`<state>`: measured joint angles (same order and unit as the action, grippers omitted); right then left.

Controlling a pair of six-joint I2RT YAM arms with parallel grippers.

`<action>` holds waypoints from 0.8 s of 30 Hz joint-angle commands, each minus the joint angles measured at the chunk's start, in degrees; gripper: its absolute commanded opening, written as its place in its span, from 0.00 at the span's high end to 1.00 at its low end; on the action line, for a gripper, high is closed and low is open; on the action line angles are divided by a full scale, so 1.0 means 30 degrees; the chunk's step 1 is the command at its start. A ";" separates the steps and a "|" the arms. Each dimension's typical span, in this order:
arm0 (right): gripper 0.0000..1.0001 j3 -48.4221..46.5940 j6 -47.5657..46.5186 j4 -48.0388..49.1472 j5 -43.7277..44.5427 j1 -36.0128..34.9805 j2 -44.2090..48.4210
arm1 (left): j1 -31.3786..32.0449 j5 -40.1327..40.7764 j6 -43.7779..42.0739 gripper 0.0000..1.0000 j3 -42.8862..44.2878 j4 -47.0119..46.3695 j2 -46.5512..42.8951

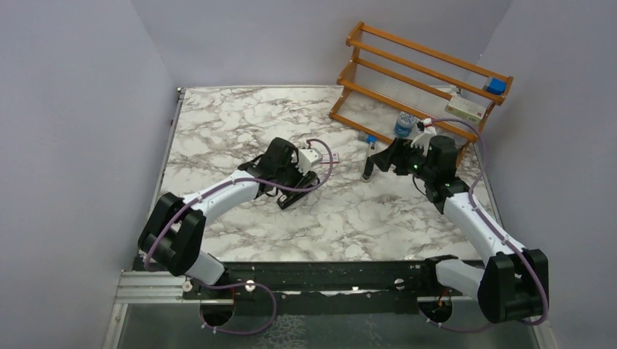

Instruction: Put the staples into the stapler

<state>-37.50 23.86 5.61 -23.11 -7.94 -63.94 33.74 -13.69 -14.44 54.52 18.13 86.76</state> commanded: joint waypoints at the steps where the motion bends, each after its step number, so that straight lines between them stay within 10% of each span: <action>1: 0.21 -0.0544 0.0797 -0.1891 -0.0878 -0.0512 0.0044 | 0.0503 -0.0982 -0.0980 0.97 -0.1840 -0.4570 -0.2473; 24: 0.21 -0.1418 0.1747 -0.0702 -0.0242 -0.5043 -0.5836 | 0.2680 -0.1108 -0.4357 1.00 -0.2615 -0.6856 -0.1553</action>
<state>-39.83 29.50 1.63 -23.66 -22.57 -78.76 40.99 -14.63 -25.10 45.17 2.33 81.95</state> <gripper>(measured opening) 0.790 0.309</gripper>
